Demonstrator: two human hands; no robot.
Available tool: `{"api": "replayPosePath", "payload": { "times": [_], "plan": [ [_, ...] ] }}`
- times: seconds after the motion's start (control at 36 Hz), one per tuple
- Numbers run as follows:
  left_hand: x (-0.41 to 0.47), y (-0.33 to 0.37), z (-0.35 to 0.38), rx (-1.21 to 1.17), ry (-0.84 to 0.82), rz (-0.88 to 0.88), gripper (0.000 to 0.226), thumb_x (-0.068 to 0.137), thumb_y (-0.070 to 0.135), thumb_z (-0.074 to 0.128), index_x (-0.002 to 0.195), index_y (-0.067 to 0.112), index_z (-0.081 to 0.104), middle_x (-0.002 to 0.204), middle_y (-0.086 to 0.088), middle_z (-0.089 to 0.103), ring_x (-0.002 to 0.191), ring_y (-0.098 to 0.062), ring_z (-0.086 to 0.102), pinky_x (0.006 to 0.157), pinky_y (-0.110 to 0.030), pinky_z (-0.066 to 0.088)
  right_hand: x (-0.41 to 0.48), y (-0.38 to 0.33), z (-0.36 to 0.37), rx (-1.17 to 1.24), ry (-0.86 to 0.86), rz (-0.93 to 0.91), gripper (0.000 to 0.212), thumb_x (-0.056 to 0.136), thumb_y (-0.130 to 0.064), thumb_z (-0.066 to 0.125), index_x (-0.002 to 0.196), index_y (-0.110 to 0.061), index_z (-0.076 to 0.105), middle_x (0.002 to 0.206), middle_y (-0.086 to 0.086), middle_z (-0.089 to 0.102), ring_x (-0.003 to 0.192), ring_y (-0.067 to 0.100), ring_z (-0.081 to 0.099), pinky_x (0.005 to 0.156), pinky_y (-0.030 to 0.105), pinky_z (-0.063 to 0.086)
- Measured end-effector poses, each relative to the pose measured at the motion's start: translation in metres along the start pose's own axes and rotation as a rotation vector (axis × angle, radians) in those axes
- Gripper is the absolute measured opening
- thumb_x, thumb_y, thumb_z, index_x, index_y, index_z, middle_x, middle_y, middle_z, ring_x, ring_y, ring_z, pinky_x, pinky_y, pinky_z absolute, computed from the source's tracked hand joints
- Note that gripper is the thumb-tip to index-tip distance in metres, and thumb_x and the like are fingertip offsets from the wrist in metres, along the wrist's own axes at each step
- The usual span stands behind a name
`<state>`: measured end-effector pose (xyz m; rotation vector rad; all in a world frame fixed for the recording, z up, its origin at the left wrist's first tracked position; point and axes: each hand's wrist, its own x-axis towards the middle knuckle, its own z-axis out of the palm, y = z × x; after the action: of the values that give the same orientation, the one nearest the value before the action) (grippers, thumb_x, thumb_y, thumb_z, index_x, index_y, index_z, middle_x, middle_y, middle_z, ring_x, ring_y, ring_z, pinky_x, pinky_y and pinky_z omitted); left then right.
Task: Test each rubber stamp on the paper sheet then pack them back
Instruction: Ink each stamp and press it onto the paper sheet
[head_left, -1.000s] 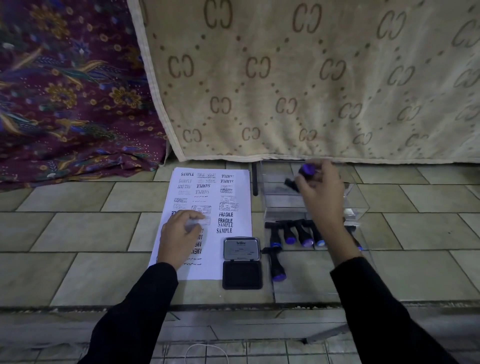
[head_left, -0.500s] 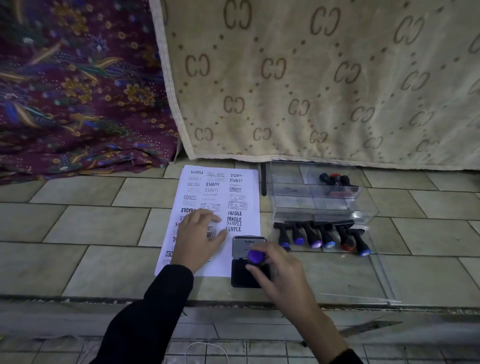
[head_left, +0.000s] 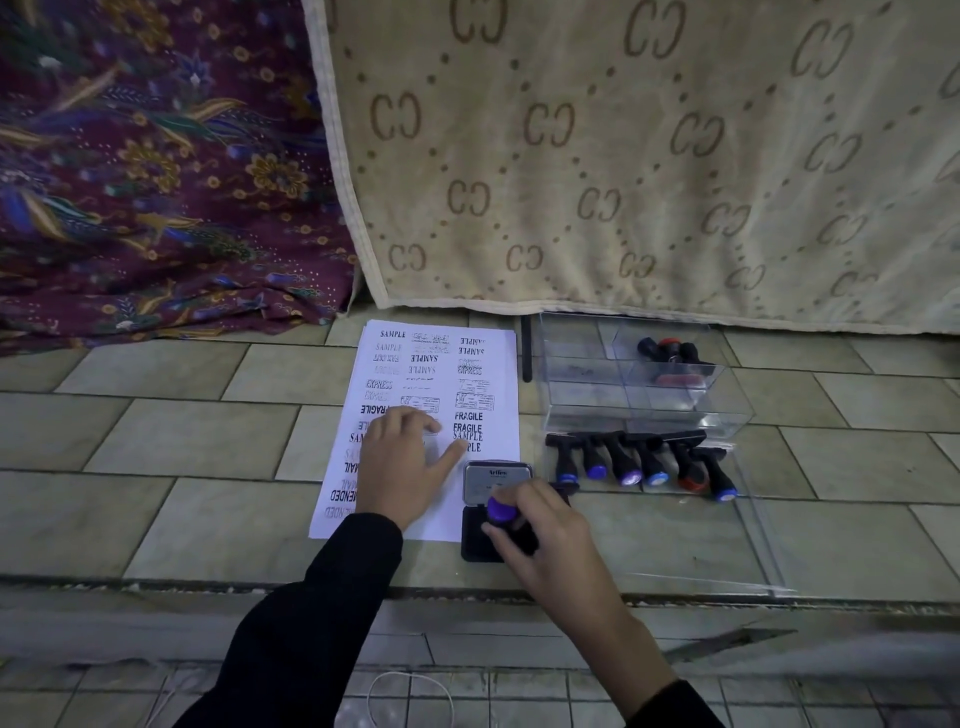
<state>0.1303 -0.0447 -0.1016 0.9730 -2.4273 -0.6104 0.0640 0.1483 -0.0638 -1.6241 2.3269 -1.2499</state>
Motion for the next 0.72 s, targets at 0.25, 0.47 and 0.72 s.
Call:
{"api": "replayPosePath", "payload": {
  "times": [0.25,0.47,0.72],
  "plan": [
    [0.0,0.006,0.009,0.069,0.021,-0.054,0.051,0.071,0.065,0.064,0.099,0.022,0.056,0.109,0.003,0.046,0.109,-0.021,0.041,0.099,-0.033,0.031,-0.006,0.003,0.002,0.022,0.017,-0.018,0.022,0.083,-0.018,0.07,0.101,-0.016,0.058,0.094,-0.006,0.057,0.081,0.004,0.055,0.073,0.02,0.049],
    [0.0,0.006,0.004,0.057,-0.021,-0.041,0.062,0.061,0.068,0.069,0.102,0.023,0.055,0.112,0.004,0.045,0.112,-0.019,0.039,0.1,-0.031,0.028,0.013,0.012,-0.007,0.17,0.215,0.132,0.034,0.081,-0.02,0.072,0.107,-0.033,0.054,0.094,-0.019,0.057,0.076,0.003,0.061,0.069,0.011,0.046],
    [0.002,0.002,-0.003,-0.101,-0.059,-0.063,0.023,0.086,0.039,0.062,0.103,0.024,0.062,0.112,0.007,0.049,0.111,-0.017,0.042,0.097,-0.028,0.032,0.041,0.019,-0.008,0.162,0.228,0.201,0.028,0.08,-0.018,0.074,0.103,-0.025,0.059,0.09,-0.01,0.061,0.072,0.002,0.061,0.07,0.005,0.043]
  ]
}}
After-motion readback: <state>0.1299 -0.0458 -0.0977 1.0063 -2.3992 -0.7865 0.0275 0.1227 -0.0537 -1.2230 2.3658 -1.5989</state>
